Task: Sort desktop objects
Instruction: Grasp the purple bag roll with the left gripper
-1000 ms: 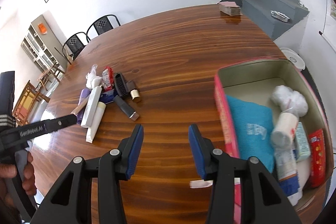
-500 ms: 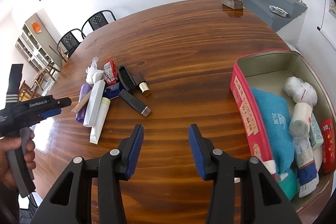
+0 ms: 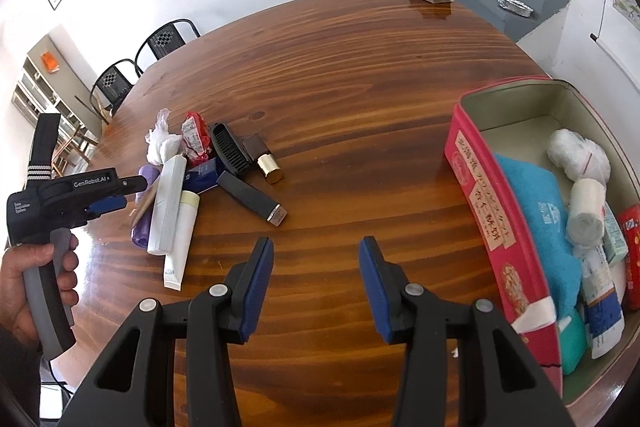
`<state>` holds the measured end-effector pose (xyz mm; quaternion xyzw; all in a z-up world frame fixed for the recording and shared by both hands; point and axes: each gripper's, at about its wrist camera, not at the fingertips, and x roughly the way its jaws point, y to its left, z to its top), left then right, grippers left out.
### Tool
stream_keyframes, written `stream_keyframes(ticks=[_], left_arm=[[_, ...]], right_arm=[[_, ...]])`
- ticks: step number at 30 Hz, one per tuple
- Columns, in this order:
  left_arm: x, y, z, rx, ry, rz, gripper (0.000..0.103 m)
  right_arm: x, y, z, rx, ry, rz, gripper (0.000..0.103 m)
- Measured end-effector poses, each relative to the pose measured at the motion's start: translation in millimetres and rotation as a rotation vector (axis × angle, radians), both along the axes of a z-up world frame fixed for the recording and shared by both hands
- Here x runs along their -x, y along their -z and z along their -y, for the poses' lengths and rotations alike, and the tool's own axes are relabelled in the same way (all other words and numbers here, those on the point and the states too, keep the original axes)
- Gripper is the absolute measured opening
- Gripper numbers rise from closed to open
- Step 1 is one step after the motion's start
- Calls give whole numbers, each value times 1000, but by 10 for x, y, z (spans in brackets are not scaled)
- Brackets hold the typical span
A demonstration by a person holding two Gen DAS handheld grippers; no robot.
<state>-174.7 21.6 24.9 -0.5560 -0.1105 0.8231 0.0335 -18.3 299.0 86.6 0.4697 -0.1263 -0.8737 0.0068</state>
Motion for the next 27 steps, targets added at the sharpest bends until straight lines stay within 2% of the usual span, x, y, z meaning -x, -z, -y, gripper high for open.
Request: stream_keyframes(ticks=[7,11,12,14,19,27], left_arm=[[52,83,29,-8,33,-2,58],[-3,94,13,22,82,-30,57],[-20,95,11,25,94,-35,55],[-48,106,19,16,121,-37,41],[-139,103,93,53,137,-29,35],[-360,119,324,83,115,-8,35]], right_arm=[[167,38,188,-27,-42,-2,49],[300,77,314,-33,-79,-1,49],[331,83,339,-35,-88,-3,49],[395,98,382,-41,-104,-6,49],[584,165,452,-62,-140,-6,49],[785,300,562,-65,-217,26,49]])
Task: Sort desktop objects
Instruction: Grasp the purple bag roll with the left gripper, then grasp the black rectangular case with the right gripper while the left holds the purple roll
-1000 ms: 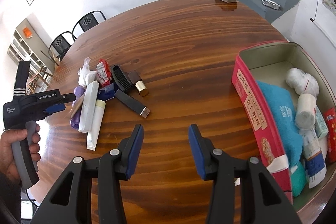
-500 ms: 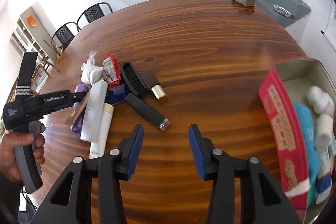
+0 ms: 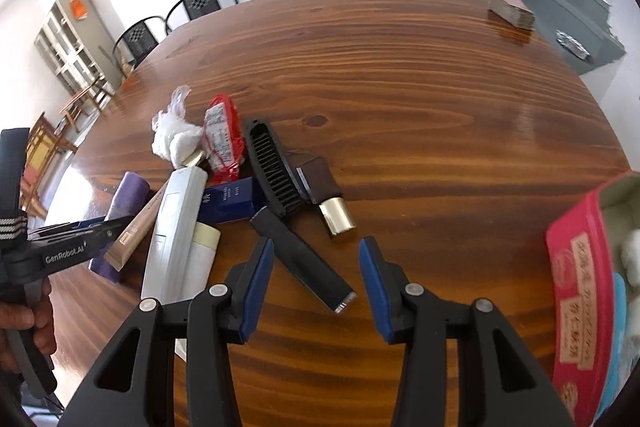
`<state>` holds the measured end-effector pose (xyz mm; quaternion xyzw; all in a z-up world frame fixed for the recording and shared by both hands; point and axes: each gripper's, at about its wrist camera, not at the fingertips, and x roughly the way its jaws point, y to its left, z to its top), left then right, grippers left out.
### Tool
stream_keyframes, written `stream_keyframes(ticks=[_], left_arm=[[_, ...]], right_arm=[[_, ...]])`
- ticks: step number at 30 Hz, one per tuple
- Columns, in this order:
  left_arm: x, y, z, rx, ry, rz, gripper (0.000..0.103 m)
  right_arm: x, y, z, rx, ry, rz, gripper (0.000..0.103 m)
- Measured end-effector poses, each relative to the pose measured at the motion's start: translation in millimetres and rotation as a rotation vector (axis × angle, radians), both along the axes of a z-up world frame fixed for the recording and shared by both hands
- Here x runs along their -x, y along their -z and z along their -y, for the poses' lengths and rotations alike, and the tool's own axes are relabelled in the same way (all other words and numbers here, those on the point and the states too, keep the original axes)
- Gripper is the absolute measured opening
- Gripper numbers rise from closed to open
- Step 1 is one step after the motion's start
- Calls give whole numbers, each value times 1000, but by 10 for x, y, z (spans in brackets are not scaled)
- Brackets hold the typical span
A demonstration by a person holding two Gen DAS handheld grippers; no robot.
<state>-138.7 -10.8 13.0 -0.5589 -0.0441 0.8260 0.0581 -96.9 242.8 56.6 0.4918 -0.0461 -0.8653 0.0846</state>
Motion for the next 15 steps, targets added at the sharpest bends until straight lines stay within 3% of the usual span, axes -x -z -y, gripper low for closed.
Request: stream_keyframes(ticks=[11,15], left_arm=[[129,7,-79,36,-28,-29,35],[112,1,-106,39,-49,-22,33]], right_arm=[[79,154,189,-37,-94,39,49],[60,148,191,-61,-89,33,37]])
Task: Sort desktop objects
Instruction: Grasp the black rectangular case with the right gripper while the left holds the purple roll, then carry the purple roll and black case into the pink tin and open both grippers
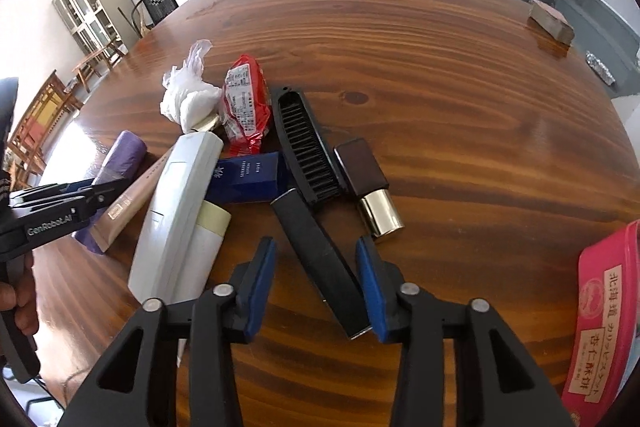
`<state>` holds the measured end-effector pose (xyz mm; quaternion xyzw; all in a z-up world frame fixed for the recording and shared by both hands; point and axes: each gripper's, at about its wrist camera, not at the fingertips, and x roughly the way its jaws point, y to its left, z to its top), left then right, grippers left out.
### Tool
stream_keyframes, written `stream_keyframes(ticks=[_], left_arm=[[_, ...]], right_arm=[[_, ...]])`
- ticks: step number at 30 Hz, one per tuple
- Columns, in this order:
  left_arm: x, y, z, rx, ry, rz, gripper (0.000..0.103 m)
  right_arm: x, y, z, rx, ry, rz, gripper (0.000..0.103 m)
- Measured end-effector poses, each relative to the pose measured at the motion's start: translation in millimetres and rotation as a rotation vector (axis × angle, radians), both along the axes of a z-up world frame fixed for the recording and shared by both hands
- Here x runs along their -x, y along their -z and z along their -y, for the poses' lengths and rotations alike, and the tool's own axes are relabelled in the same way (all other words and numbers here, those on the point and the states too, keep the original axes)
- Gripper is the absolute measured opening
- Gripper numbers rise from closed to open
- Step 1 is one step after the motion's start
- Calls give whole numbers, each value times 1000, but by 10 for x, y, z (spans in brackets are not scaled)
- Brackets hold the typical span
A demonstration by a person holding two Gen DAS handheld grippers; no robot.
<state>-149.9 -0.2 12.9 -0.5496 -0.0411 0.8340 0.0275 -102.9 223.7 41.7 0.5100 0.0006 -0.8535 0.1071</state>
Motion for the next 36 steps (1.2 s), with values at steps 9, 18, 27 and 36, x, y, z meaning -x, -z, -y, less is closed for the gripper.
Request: stream_keyframes(ticks=[9,18,27,36], left_arm=[[-273,-160,26,-7,-38,-26,33],[-475,-431,-220,-21,-25,-64,33],[-708,-611,-778,-41,42,-90,33],[-888,-729,-1634,-78,168,-105,33]], right_arm=[[-197,-27,-142,113,19,36,22],[-411,-290,-320,174,35,-24,22],[-640,-502,-673,182,91,-86,22],[-1021,-709,-1439,170,219,-149,22]])
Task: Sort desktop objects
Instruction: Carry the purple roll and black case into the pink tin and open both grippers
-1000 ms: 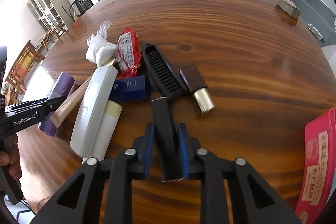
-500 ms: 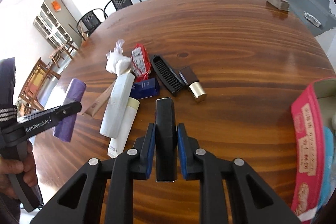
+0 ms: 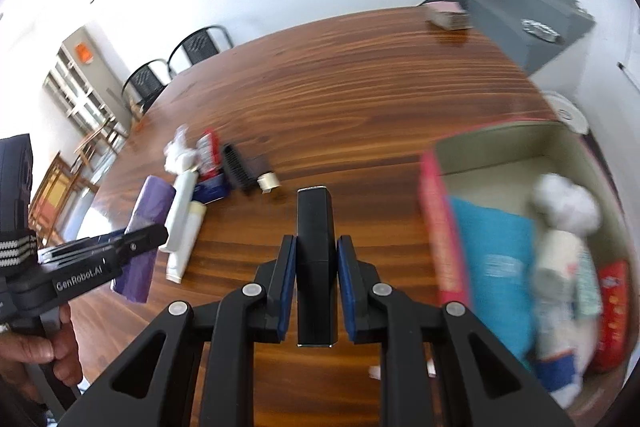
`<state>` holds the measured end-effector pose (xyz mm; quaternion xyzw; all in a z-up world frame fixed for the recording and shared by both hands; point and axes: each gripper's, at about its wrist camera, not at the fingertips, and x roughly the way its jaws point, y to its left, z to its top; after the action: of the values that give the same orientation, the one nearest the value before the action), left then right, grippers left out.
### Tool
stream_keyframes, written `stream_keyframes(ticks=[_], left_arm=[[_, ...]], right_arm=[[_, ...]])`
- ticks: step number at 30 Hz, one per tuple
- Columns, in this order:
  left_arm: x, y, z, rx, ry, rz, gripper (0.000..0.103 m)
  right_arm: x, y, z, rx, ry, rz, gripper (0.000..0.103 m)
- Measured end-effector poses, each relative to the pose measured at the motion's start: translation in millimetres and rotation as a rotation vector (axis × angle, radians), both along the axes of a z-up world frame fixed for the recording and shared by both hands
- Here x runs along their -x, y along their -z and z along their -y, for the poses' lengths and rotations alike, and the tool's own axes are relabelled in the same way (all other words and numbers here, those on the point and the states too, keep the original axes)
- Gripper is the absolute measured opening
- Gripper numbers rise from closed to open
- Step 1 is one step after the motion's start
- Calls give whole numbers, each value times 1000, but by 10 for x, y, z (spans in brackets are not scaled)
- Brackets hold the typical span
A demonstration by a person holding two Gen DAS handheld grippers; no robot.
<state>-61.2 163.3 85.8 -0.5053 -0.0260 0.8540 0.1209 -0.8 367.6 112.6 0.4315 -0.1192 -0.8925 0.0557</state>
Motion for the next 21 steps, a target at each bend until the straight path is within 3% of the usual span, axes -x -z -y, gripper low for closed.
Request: stream_keyframes(ticks=[10,21], left_arm=[[-233,-53,-1044,-25,155,-16,33],[-404,-74,-2006,-59,321,-17,33]], right_arm=[[-374,-14,-872,-18,127,-3,22],[-632,-4,-1476,-27,203,1,23]])
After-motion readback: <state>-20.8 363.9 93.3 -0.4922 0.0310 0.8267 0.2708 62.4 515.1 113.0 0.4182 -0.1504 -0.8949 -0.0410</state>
